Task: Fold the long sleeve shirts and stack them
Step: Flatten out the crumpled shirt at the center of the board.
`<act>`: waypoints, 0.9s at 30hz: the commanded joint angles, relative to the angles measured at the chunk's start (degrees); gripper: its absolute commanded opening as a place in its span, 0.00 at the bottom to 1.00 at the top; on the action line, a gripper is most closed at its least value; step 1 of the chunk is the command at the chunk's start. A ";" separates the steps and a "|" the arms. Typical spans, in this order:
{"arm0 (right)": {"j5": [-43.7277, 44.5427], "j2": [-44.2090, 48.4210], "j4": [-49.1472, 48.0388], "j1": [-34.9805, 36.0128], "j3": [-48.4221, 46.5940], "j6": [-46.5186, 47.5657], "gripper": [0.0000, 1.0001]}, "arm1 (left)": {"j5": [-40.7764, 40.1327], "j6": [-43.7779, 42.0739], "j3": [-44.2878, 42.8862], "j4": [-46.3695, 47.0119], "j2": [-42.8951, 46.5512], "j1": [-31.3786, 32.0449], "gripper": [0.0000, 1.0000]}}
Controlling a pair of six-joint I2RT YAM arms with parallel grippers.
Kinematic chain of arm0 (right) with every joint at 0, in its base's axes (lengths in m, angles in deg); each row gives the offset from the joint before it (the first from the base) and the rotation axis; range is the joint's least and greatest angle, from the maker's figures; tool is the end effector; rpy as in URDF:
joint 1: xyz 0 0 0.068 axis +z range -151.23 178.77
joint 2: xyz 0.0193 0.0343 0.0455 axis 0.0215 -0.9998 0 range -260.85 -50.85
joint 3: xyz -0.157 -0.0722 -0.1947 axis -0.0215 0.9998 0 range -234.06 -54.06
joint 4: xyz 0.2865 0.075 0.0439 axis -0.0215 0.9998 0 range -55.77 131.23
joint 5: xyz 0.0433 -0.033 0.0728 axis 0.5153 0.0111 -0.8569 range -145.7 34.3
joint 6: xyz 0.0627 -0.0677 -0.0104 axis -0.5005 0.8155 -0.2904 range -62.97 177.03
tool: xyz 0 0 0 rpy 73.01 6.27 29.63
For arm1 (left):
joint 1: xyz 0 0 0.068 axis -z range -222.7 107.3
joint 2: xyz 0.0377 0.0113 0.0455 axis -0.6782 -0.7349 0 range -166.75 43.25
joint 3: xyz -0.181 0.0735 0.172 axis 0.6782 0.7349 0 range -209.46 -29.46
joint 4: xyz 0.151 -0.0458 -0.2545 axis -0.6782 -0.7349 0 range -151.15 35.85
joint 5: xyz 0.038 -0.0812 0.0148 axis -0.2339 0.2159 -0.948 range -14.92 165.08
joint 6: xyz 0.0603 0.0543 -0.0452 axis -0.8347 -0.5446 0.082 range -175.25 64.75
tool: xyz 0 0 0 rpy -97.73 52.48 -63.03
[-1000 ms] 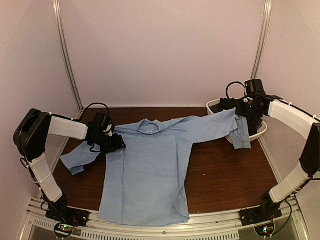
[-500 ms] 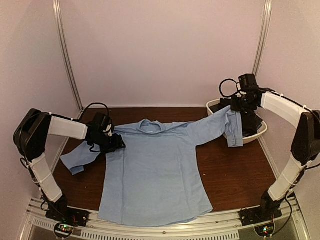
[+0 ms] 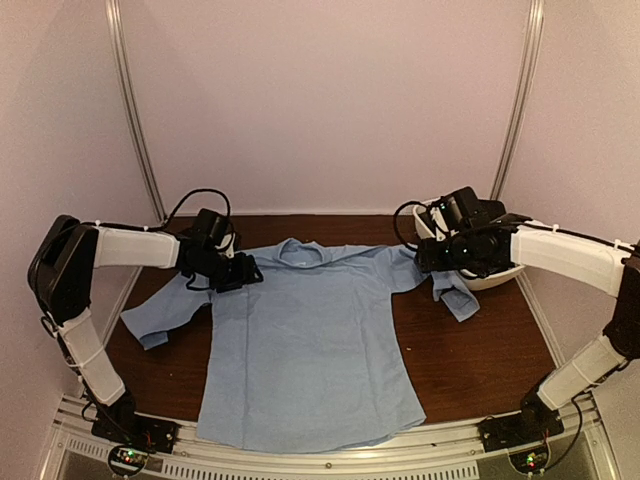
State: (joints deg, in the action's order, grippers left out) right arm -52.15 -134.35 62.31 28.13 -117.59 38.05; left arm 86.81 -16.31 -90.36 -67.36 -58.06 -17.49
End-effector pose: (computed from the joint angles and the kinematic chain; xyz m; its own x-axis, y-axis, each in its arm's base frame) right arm 0.3384 0.1844 0.2048 -0.7603 -0.0554 -0.6472 -0.2179 0.9604 0.1738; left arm 0.3707 -0.1933 0.0950 -0.8973 -0.2576 -0.3585 -0.0484 0.8646 -0.5001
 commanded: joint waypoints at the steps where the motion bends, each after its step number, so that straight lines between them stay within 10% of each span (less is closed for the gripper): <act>1: 0.46 -0.40 -4.97 6.69 2.94 -4.94 0.60 | 0.76 -0.85 -5.88 0.42 -3.31 2.89 0.66; 27: -4.86 -8.52 -18.04 27.46 14.64 -15.16 0.61 | -6.36 2.43 -49.53 1.24 -36.75 5.81 0.57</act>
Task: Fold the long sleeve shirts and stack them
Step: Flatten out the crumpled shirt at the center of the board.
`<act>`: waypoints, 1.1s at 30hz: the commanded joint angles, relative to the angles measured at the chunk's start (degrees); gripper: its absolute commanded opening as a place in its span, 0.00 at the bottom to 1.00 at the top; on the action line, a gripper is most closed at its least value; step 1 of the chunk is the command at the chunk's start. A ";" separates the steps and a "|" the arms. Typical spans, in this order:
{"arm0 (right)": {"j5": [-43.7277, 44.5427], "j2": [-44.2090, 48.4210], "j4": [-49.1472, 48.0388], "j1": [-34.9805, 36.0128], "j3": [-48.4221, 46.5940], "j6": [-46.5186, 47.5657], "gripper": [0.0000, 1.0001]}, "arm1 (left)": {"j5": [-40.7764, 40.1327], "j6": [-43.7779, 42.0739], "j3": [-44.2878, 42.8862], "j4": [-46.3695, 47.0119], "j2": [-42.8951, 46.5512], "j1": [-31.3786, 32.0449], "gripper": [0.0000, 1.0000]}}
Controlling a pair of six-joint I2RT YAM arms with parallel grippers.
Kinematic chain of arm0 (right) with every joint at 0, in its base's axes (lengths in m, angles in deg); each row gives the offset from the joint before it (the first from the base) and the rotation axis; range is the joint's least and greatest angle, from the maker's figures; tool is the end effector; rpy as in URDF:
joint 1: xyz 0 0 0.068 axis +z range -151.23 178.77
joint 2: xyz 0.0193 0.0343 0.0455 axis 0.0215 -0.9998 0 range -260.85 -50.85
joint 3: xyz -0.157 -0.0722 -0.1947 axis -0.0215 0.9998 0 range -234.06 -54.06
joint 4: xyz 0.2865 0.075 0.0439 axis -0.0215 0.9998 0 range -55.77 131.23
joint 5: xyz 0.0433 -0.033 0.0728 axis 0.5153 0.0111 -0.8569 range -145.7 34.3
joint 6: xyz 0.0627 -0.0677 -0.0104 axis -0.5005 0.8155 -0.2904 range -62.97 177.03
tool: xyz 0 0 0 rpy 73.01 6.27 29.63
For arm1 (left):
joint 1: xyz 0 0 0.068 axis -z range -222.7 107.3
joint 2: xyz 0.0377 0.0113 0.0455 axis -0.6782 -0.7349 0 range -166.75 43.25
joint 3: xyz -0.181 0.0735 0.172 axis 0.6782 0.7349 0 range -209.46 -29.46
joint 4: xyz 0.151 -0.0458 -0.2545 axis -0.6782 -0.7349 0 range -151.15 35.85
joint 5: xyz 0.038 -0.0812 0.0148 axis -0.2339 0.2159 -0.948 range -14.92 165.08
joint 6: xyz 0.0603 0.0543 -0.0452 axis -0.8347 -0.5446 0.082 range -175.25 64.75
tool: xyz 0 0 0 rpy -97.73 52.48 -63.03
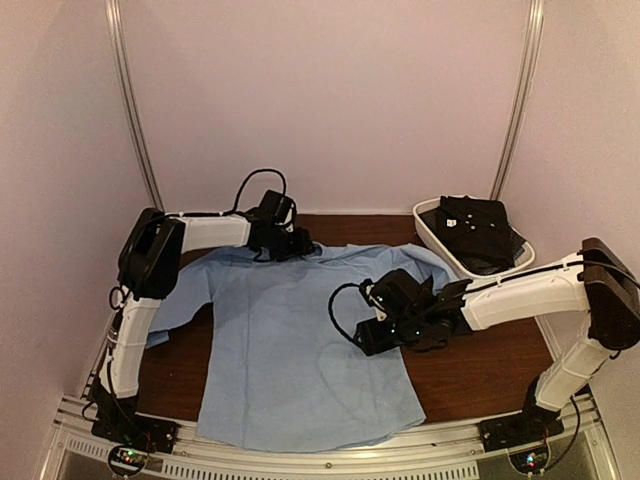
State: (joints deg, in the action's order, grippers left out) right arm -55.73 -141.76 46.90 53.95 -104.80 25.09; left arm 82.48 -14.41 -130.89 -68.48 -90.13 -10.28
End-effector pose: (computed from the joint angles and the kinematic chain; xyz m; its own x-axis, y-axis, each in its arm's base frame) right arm 0.2145 0.3085 0.1008 -0.8205 -0.2533 -0.5125 -0.4562 0.8304 0.3199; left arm 0.4793 -0.3171 0.0825 -0.8584 -0.2229 -0.4620 0.0603 0.8506 -0.5224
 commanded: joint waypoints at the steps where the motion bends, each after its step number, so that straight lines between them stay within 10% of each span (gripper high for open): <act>1: -1.50 -1.26 -2.72 1.95 2.18 -2.37 0.61 | -1.67 0.75 -12.13 2.34 -6.51 -1.93 0.57; 7: -0.48 -0.54 -1.70 2.57 3.66 -2.51 0.61 | 0.22 2.35 -26.25 2.25 -15.46 -4.79 0.57; 19: 2.04 -1.29 -0.56 2.48 1.34 -1.29 0.63 | 2.38 -0.81 -27.50 2.10 -12.61 -7.66 0.61; 33: 2.46 -4.79 1.62 -1.36 -8.58 3.03 0.64 | 2.81 -2.85 -5.23 5.75 4.77 -7.56 0.58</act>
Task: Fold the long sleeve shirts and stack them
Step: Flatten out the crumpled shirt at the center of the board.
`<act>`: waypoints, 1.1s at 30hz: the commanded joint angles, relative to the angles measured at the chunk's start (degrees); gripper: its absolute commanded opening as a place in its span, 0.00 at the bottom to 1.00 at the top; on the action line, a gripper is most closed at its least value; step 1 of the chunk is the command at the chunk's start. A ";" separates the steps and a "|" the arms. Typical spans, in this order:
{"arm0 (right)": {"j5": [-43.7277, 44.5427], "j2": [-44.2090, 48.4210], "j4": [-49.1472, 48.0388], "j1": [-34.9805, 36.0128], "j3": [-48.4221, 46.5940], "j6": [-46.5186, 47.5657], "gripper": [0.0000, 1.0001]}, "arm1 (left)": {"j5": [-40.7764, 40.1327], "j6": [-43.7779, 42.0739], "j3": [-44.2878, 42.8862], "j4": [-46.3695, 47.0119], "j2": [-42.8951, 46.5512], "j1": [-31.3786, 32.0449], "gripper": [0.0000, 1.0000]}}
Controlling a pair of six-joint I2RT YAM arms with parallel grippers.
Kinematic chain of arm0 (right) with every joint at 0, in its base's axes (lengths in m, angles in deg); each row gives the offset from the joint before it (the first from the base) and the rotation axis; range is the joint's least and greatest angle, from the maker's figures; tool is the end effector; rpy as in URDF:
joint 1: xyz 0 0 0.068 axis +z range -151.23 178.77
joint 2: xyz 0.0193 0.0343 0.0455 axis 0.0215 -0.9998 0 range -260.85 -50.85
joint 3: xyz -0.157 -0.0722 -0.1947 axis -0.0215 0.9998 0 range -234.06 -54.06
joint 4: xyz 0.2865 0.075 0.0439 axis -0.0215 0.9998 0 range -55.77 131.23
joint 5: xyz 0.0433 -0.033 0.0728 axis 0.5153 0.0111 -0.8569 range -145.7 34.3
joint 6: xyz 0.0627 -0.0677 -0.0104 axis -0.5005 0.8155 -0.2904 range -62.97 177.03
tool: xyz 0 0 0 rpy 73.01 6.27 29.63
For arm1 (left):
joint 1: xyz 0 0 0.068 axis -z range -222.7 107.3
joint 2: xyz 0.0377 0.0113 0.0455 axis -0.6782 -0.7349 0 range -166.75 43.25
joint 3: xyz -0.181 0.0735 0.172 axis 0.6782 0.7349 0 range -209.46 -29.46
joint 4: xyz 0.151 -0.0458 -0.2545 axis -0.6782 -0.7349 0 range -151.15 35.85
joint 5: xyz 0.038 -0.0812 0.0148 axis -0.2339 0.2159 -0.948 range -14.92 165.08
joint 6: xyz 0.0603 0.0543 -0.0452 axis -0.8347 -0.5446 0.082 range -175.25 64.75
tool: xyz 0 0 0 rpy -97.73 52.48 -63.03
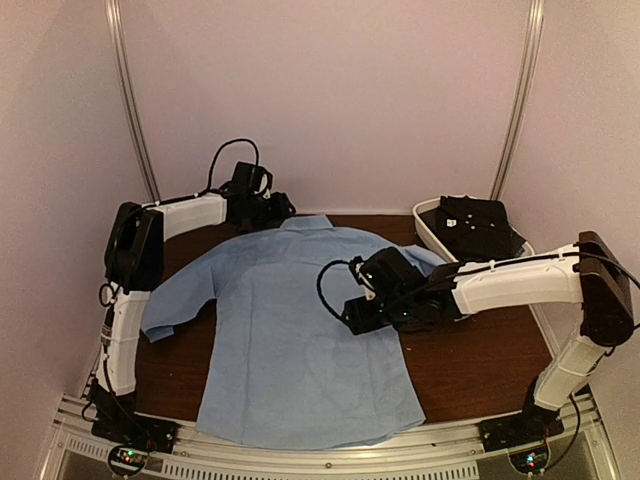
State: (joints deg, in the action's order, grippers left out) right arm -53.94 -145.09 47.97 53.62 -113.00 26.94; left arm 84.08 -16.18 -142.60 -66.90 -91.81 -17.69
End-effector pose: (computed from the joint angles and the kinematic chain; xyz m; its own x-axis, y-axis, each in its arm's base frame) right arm 0.2377 0.3331 0.1291 -0.7800 -0.2376 -0.5789 -0.4792 0.8216 0.3086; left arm 0.5504 -0.2712 0.1509 -0.7370 -0.3429 -0.5825 0.0900 0.8043 -0.5874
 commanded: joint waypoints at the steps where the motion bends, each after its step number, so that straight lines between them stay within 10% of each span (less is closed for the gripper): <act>1: 0.35 -1.52 0.05 -1.62 -0.10 1.19 0.64 | 1.77 -0.83 9.47 4.77 7.53 -0.02 0.58; 10: -3.86 -2.11 -1.71 -5.41 0.03 1.48 0.64 | 2.61 -1.17 16.32 6.66 7.52 0.41 0.58; 33: -9.21 -7.19 -2.46 -2.71 -0.67 -6.78 0.64 | 6.88 -2.70 -5.47 -0.96 -12.40 -9.28 0.58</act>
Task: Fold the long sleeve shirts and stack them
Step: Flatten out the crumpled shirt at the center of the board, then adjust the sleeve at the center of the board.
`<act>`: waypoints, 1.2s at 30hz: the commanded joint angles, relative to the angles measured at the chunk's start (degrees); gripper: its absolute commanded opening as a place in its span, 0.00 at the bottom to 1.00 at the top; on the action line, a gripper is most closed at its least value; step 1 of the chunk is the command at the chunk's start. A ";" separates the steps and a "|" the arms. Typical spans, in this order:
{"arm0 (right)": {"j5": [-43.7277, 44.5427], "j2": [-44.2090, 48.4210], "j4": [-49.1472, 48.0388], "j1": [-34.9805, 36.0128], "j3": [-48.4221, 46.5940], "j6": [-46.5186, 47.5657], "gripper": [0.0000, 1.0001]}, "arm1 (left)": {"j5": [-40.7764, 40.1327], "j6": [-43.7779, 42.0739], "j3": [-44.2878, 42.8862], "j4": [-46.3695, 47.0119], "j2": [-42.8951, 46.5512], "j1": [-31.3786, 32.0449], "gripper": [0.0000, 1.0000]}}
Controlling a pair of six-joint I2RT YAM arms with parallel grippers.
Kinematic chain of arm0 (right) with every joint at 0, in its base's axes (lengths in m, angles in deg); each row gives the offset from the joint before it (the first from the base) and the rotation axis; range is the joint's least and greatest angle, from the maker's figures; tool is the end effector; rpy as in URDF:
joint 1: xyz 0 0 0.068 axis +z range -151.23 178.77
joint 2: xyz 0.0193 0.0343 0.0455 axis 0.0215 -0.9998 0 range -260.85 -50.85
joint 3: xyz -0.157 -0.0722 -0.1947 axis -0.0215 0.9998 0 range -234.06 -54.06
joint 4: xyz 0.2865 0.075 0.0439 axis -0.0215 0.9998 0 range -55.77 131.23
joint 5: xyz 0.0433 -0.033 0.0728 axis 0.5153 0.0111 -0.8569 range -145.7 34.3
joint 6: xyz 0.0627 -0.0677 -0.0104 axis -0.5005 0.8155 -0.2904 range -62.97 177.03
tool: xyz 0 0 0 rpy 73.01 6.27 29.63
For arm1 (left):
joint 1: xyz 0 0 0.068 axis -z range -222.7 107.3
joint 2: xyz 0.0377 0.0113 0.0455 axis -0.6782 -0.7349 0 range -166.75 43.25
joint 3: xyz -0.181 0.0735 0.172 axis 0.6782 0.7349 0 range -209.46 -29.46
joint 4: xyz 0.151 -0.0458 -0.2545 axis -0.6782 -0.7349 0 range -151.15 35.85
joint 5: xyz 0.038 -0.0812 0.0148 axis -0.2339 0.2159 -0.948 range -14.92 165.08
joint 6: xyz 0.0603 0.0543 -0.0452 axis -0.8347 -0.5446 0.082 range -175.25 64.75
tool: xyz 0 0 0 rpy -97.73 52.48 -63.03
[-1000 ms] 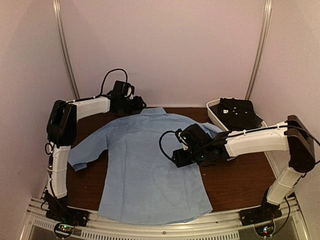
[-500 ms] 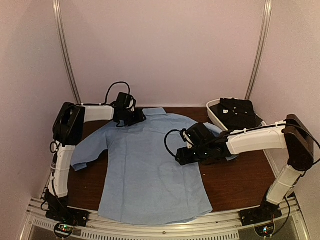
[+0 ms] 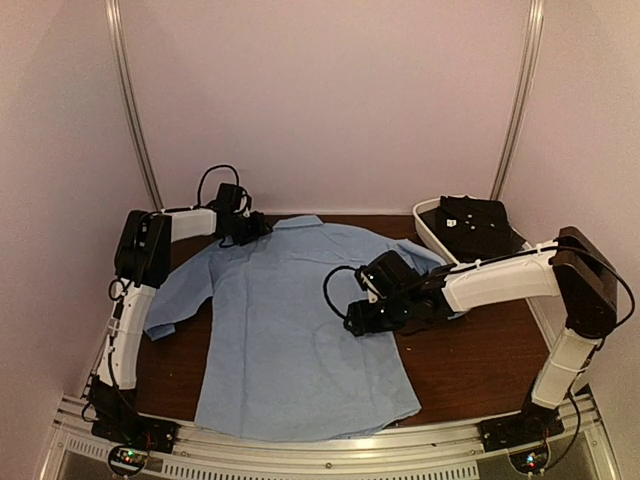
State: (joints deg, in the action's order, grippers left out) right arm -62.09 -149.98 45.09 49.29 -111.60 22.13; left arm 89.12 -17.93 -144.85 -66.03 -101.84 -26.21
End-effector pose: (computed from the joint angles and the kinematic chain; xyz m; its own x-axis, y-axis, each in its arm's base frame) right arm 0.2526 0.3213 0.0924 -0.8769 -0.1704 -0.4495 -0.3762 0.8253 0.4211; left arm 0.5881 -0.1953 0.0650 -0.7786 -0.3827 -0.4973 -0.0282 0.8130 -0.5815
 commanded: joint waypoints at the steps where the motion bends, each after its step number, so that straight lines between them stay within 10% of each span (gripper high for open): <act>1: -1.28 -2.90 0.48 2.06 -2.21 -2.35 0.64 | 2.20 -0.96 -4.33 -2.46 -2.66 -1.01 0.58; 12: -2.61 -6.80 -1.68 7.63 -1.80 -6.10 0.64 | 7.95 -0.67 -6.44 -7.45 6.20 -1.65 0.65; 26: 8.39 2.61 2.68 4.90 -6.13 -2.43 0.68 | 7.66 2.80 38.31 5.00 40.19 2.51 0.69; 36: 10.54 8.64 4.30 3.83 -5.79 0.84 0.69 | -9.19 8.04 66.96 0.64 66.13 3.64 0.69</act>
State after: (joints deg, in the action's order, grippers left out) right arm -55.41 -145.70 47.97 53.18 -118.31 20.91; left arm 89.50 -12.77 -83.24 -64.17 -43.64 -22.15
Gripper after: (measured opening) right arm 0.683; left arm 0.688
